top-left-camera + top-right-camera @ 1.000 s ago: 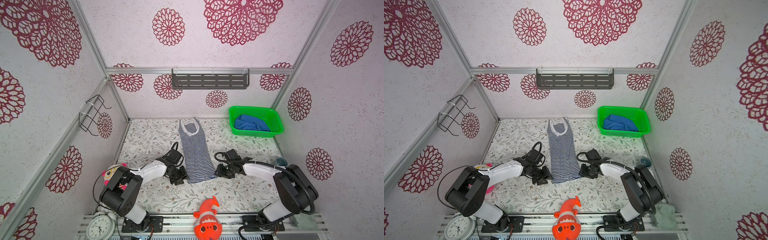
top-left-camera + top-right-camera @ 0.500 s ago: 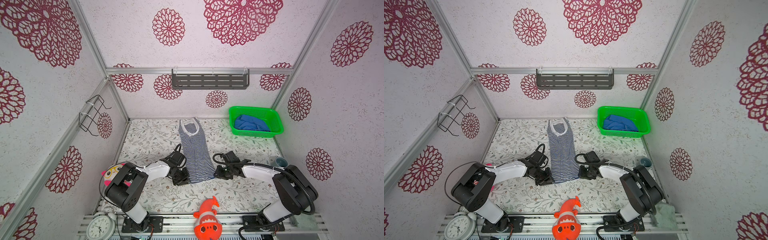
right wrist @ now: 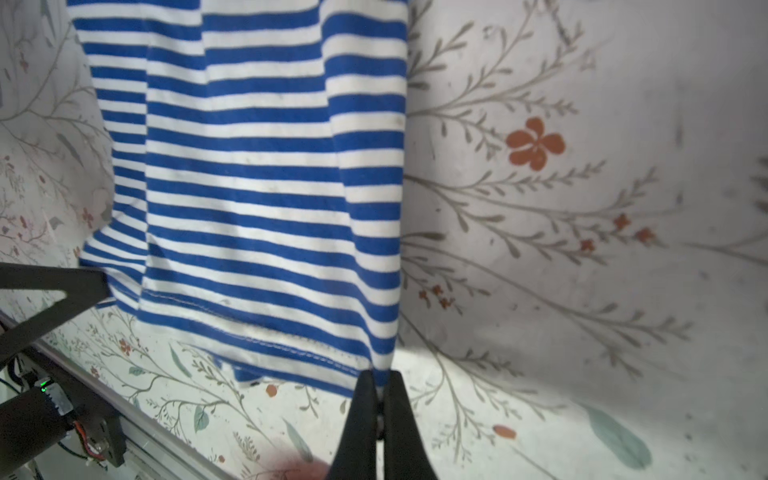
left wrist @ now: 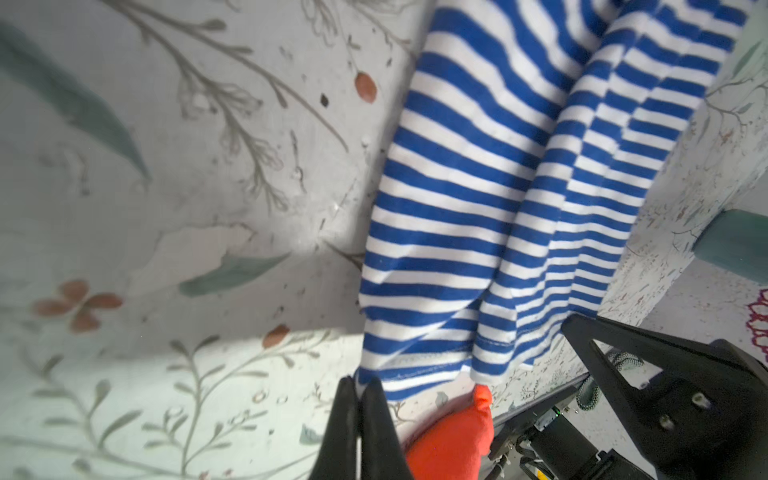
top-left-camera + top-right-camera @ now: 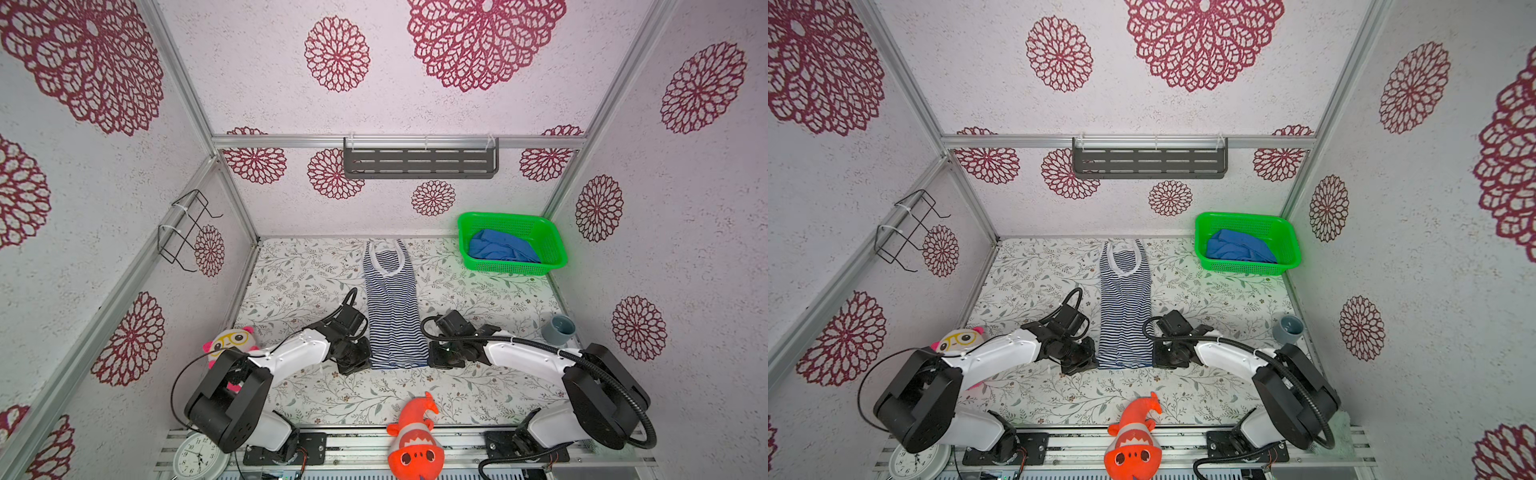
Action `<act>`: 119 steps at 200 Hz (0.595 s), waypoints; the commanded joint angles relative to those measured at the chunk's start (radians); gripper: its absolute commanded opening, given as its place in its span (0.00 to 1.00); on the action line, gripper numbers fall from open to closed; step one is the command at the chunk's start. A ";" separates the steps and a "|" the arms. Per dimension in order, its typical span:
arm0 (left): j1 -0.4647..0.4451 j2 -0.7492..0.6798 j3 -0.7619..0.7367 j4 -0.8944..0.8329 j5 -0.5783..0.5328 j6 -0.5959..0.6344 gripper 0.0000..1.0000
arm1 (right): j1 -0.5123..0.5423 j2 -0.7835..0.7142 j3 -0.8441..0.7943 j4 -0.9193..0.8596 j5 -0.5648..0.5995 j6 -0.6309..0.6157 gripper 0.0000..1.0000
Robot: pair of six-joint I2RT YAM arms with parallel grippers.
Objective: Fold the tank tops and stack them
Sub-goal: 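Lift the near hem with both grippers and fold it away from the robot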
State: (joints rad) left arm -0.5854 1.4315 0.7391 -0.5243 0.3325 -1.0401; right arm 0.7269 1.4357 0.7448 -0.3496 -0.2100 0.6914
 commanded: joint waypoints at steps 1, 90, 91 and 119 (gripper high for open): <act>-0.007 -0.038 0.043 -0.121 -0.092 0.032 0.00 | -0.003 -0.027 0.075 -0.125 0.080 -0.031 0.00; 0.107 0.119 0.304 -0.172 -0.107 0.258 0.00 | -0.068 0.208 0.483 -0.305 0.217 -0.394 0.00; 0.109 0.121 0.309 -0.173 -0.108 0.261 0.00 | -0.069 0.212 0.487 -0.305 0.217 -0.396 0.00; 0.142 0.214 0.437 -0.206 -0.138 0.351 0.00 | -0.110 0.314 0.591 -0.292 0.212 -0.456 0.00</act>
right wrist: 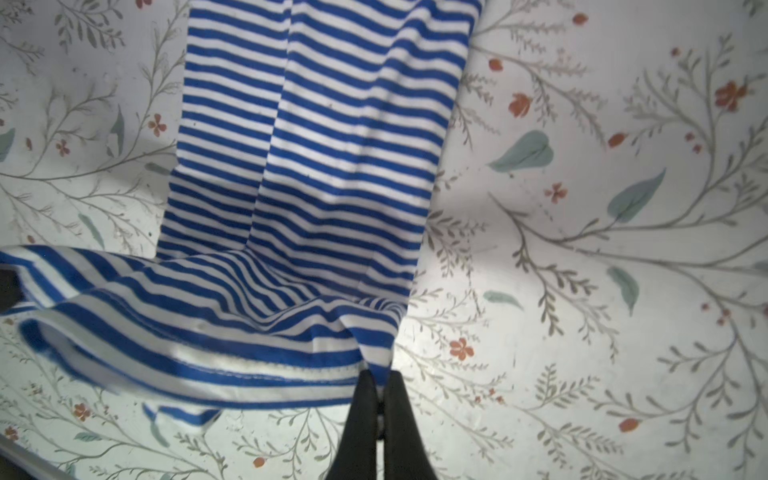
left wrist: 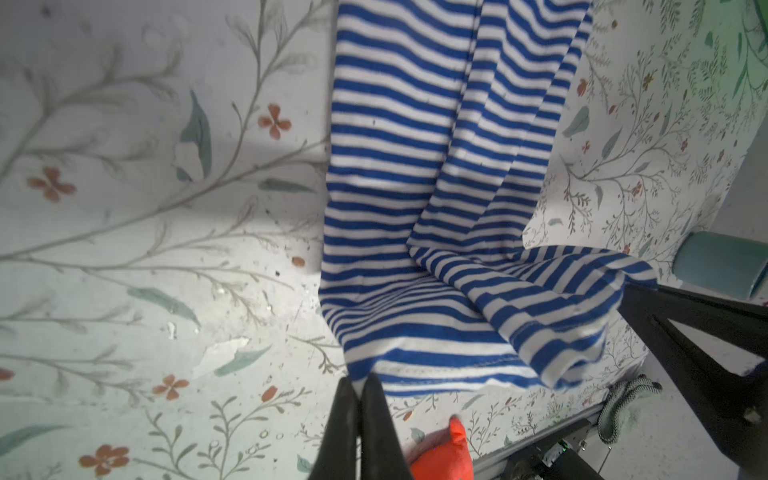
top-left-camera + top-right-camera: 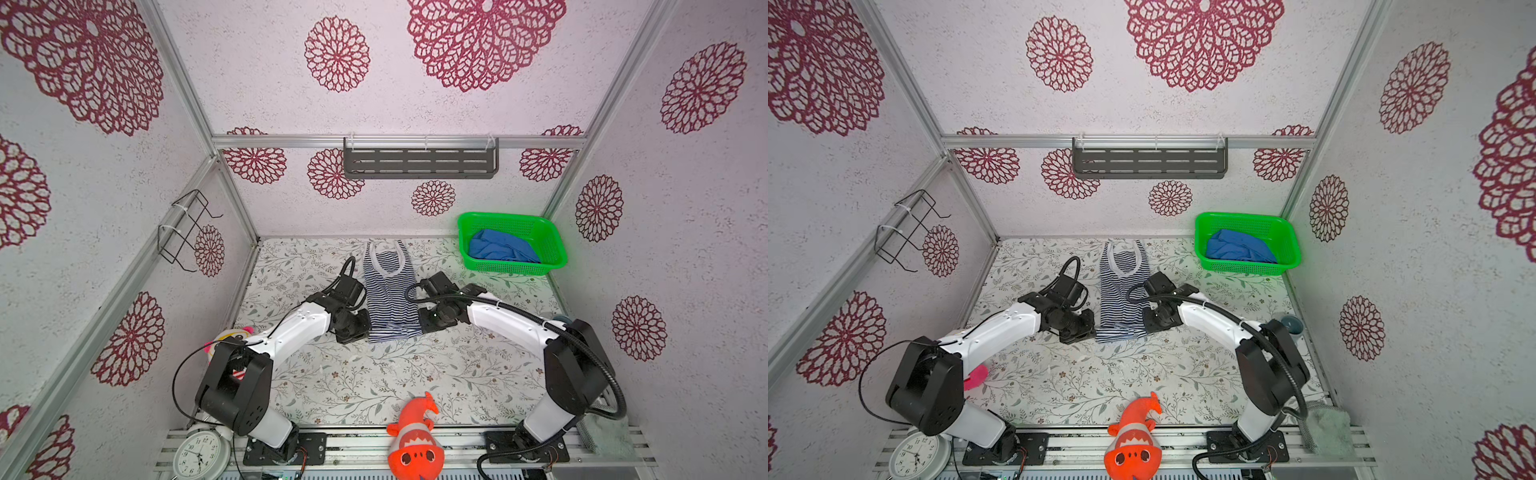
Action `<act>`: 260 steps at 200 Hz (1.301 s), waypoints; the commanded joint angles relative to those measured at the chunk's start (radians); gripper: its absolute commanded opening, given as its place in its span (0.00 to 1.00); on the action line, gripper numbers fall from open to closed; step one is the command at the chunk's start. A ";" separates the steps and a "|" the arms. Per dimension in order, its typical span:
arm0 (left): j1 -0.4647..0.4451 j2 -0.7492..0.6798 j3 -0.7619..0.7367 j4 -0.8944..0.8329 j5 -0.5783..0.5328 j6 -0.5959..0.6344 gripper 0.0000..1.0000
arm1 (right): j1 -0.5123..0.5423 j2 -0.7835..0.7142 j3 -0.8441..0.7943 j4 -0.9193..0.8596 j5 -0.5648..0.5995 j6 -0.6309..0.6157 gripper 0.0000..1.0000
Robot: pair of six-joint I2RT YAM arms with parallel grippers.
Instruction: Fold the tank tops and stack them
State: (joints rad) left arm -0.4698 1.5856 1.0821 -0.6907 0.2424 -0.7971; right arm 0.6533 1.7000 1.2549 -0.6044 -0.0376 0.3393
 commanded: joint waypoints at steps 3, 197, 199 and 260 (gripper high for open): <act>0.028 0.070 0.108 -0.046 -0.055 0.118 0.00 | -0.041 0.060 0.086 -0.032 0.039 -0.113 0.00; 0.225 0.643 0.713 0.175 0.043 0.290 0.23 | -0.202 0.555 0.666 0.098 0.105 -0.242 0.15; 0.227 0.644 0.716 0.183 0.042 0.289 0.26 | -0.204 0.553 0.665 0.105 0.101 -0.240 0.20; 0.249 0.497 0.611 0.193 -0.020 0.267 0.64 | -0.237 0.411 0.495 0.246 0.063 -0.199 0.74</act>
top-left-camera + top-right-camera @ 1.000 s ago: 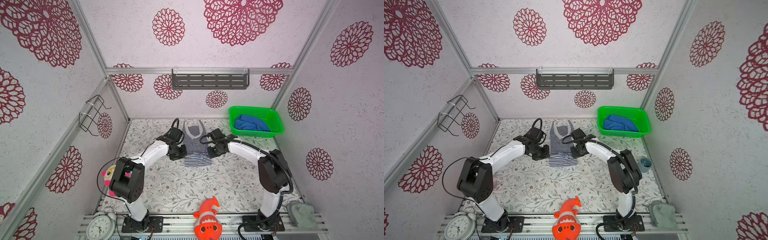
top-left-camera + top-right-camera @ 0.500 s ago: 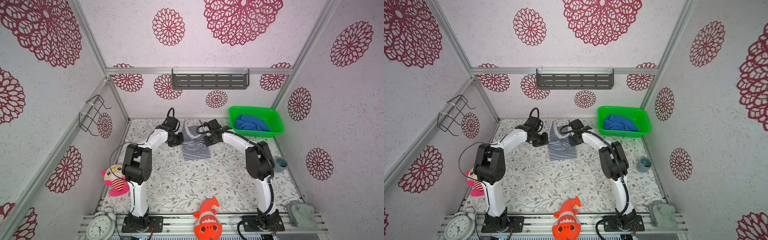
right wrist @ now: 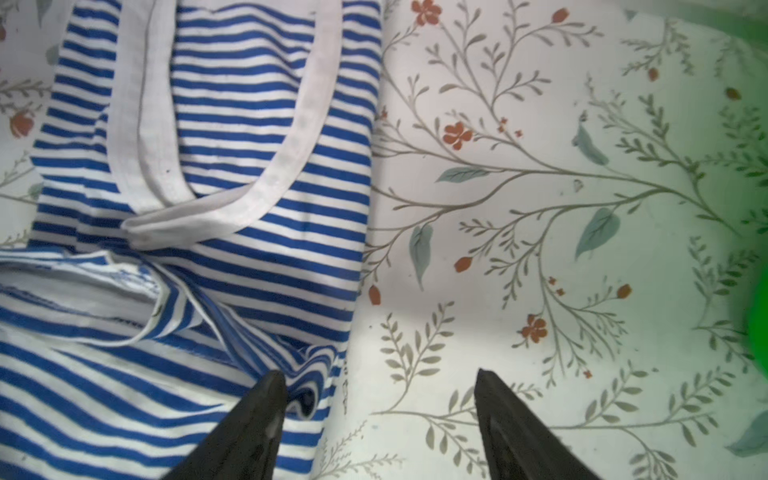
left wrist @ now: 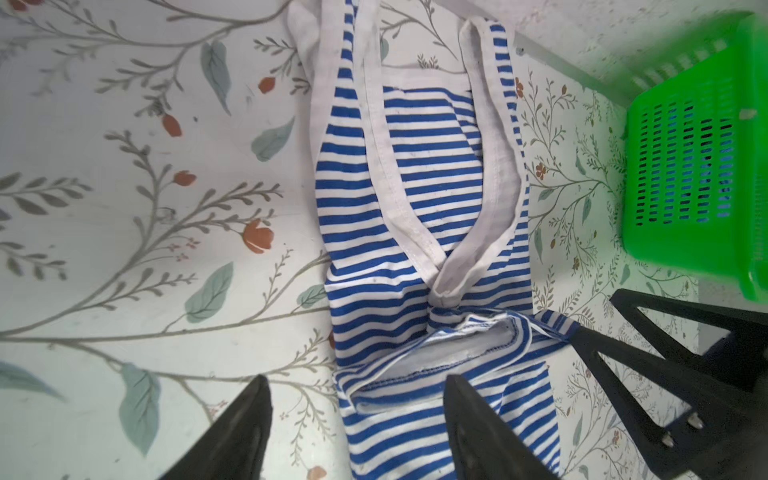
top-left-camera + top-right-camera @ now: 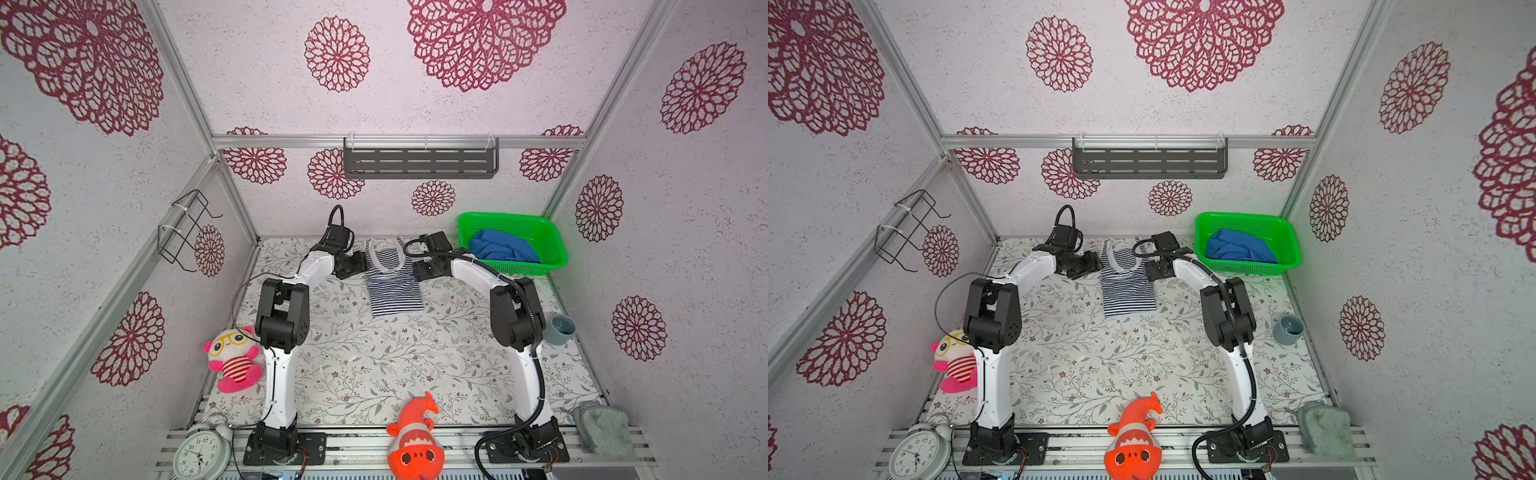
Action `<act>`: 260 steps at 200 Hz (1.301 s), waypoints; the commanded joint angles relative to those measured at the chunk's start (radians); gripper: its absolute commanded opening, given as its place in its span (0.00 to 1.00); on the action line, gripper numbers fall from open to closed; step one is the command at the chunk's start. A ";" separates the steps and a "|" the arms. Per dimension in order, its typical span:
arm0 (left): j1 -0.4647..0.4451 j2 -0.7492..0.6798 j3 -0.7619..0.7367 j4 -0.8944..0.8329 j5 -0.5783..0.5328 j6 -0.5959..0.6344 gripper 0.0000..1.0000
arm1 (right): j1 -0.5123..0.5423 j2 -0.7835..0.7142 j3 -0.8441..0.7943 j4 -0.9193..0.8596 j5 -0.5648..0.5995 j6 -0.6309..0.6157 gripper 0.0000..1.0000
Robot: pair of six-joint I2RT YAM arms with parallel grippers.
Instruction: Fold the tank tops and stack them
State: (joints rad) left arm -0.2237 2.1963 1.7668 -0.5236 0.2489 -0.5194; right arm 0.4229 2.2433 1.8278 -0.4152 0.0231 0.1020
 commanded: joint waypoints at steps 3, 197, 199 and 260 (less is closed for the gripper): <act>-0.001 -0.124 -0.093 0.029 -0.026 -0.019 0.62 | -0.006 -0.143 -0.096 0.064 -0.001 0.045 0.73; -0.165 -0.211 -0.522 -0.074 0.206 -0.016 0.40 | 0.202 -0.442 -0.781 0.207 -0.139 0.361 0.23; -0.165 -0.219 -0.535 -0.078 0.208 -0.014 0.40 | 0.207 -0.450 -0.791 0.205 -0.142 0.366 0.23; -0.122 -0.543 -0.656 -0.244 0.128 -0.009 0.43 | 0.181 -0.651 -0.811 0.014 -0.060 0.362 0.32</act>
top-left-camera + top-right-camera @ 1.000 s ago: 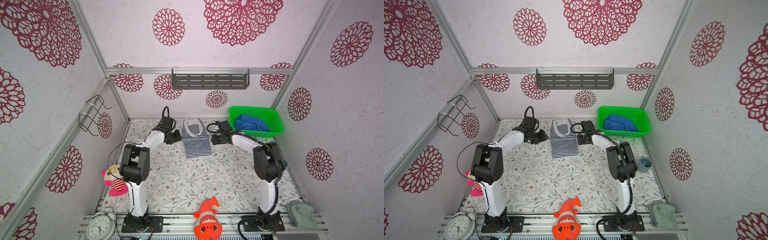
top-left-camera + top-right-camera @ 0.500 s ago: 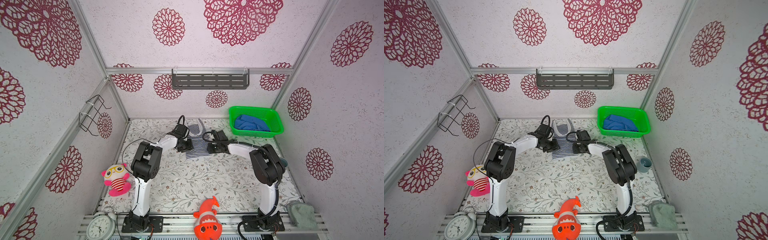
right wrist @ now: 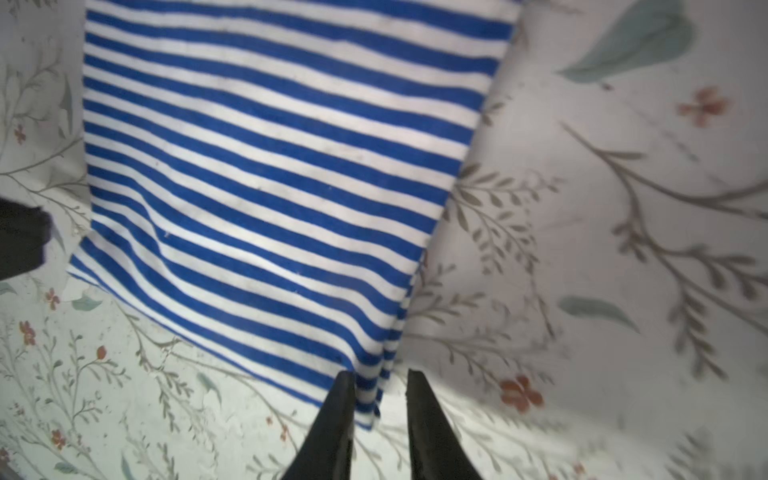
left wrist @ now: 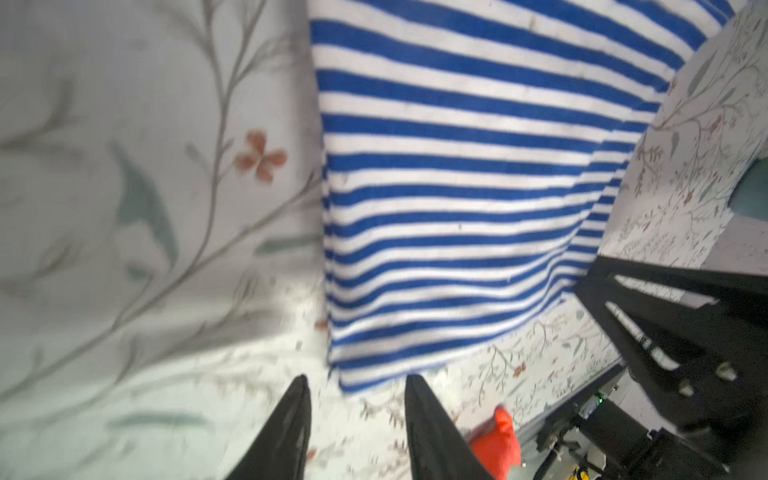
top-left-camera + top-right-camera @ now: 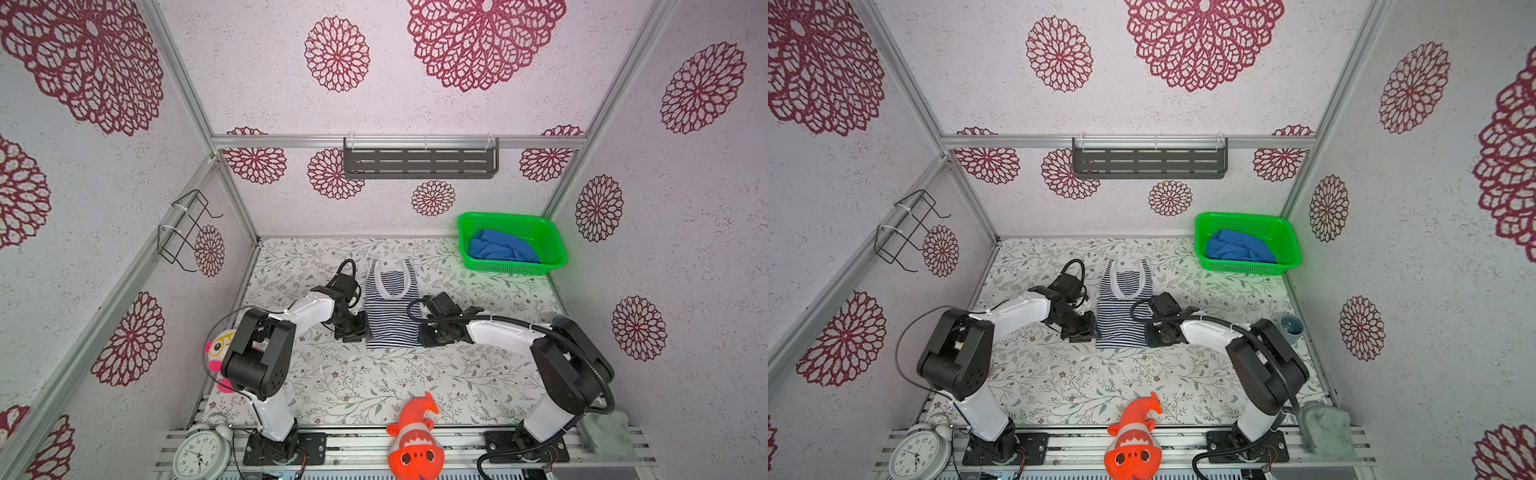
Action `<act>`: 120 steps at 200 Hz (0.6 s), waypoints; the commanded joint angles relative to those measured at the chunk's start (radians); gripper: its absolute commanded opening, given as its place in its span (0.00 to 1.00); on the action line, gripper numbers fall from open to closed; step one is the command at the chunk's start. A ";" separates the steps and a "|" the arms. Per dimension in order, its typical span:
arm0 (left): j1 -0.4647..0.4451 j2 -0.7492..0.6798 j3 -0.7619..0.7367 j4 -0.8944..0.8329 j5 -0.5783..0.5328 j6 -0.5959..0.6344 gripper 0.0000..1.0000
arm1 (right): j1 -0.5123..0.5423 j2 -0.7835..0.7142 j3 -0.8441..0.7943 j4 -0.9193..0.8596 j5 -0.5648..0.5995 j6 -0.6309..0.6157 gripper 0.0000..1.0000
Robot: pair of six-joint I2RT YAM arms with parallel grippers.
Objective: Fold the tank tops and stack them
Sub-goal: 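Move both grippers to the near edge of the folded tank top and grasp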
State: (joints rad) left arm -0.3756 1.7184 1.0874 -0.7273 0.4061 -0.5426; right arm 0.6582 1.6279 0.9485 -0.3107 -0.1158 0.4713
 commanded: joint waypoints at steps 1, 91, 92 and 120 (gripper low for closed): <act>0.030 -0.065 0.025 -0.039 -0.029 0.011 0.43 | -0.057 -0.033 0.072 -0.092 0.080 -0.008 0.32; 0.000 -0.157 -0.294 0.378 0.134 -0.402 0.47 | -0.069 -0.072 -0.050 0.020 -0.161 0.170 0.45; -0.001 -0.156 -0.296 0.384 0.136 -0.404 0.47 | -0.070 -0.072 -0.052 0.025 -0.165 0.173 0.45; -0.021 -0.136 -0.336 0.452 0.133 -0.481 0.50 | -0.068 -0.070 -0.096 0.106 -0.203 0.229 0.48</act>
State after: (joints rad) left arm -0.3809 1.5761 0.7704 -0.4351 0.5079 -0.8944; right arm 0.5880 1.5955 0.8654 -0.3038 -0.2497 0.6155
